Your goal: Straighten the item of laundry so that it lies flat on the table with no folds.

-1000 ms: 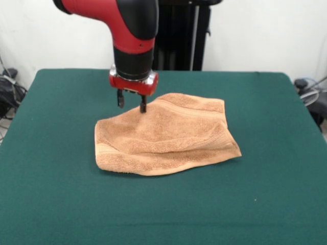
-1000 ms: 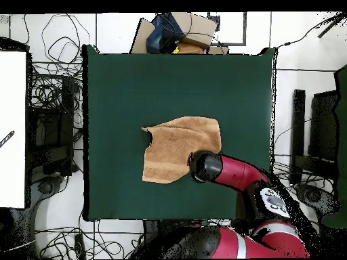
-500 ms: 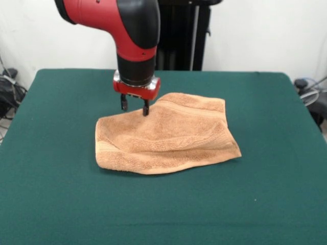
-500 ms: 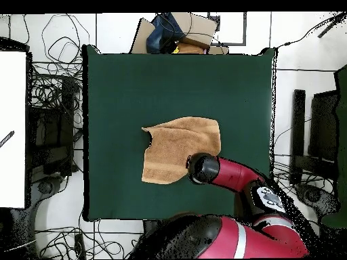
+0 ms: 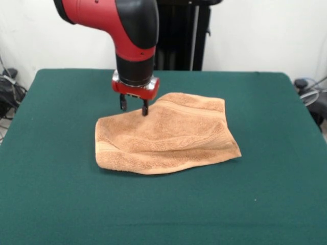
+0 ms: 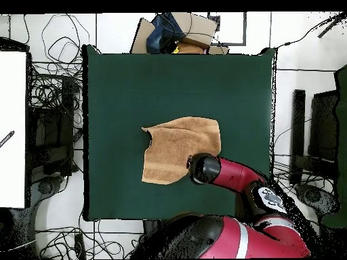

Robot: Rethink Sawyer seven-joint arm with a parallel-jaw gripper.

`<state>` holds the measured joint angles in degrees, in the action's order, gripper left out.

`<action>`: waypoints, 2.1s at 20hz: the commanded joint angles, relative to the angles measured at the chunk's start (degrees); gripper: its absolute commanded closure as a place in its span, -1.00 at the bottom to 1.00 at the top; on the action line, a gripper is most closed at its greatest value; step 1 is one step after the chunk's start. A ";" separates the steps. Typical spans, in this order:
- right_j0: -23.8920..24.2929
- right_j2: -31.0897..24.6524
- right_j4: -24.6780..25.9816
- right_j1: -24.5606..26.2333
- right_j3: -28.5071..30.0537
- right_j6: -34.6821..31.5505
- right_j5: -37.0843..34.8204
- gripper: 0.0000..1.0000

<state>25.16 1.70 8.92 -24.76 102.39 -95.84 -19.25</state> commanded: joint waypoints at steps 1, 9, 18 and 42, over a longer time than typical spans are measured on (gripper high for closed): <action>1.56 -2.61 0.98 1.42 0.44 -6.08 2.41 -1.00; 0.25 -3.11 -1.06 -3.30 2.48 -8.19 0.97 -1.00; -4.52 -1.85 -3.75 -2.17 -1.00 -11.14 -1.67 -1.00; 1.33 -1.96 -3.02 -2.85 1.33 -5.92 0.31 -1.00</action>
<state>23.89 1.72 5.25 -26.81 101.67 -95.84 -19.26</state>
